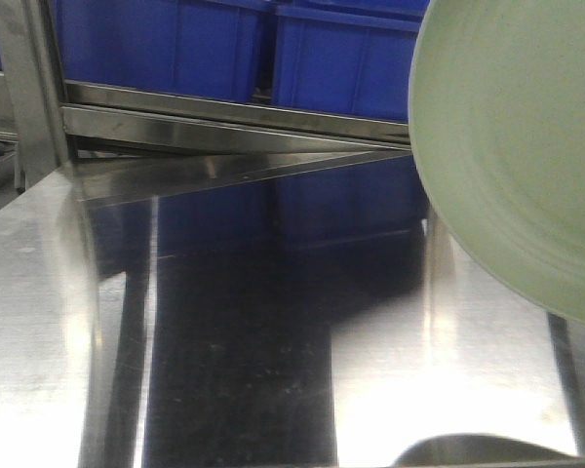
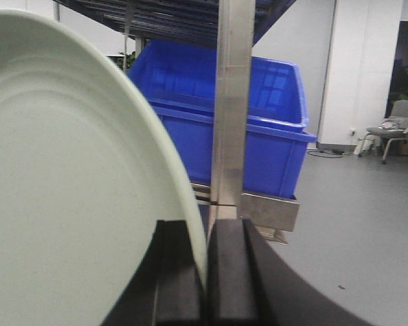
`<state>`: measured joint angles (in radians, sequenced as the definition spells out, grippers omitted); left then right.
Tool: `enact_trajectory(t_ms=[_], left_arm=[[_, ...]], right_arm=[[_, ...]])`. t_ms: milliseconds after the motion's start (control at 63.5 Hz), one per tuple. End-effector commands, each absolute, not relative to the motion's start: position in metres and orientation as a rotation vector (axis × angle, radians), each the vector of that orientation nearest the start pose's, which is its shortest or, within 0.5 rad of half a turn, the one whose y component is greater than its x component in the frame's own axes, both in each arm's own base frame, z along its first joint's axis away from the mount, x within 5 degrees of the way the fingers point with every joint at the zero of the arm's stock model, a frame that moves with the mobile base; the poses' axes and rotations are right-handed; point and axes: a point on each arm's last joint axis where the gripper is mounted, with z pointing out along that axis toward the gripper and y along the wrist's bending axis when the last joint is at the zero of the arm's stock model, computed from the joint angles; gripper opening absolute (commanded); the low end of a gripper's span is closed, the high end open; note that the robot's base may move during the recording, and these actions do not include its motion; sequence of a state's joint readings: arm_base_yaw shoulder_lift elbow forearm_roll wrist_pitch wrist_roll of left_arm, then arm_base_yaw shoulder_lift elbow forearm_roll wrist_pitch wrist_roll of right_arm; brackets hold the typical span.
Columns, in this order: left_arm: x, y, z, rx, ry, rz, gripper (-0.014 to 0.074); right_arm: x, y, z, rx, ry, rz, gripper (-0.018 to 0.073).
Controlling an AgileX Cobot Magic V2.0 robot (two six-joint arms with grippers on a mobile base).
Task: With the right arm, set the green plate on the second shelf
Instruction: 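Hold the plate raised in the right gripper beside the table, then drive the base to the shelf of blue bins holding the plate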
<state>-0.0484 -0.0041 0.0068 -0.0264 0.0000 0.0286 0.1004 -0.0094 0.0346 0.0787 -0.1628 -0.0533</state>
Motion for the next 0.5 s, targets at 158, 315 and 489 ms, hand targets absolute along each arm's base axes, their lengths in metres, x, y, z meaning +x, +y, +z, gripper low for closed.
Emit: enact_trajectory(t_ms=[158,315,489], left_arm=[[0.0559,-0.0026,0.2058,0.029,1.43,-0.046,0.013],[0.0559,-0.0026,0.2058,0.029,1.43,-0.046,0.013],[0.0559,-0.0026,0.2058,0.029,1.43,-0.046,0.013]], right_arm=[[0.0503,0.0028,0.2352,-0.019,1.205,0.102,0.0057],[0.0503,0.0028,0.2352,-0.019,1.205,0.102,0.0057],[0.0503,0.0028,0.2352,-0.019,1.205,0.102,0.0057]])
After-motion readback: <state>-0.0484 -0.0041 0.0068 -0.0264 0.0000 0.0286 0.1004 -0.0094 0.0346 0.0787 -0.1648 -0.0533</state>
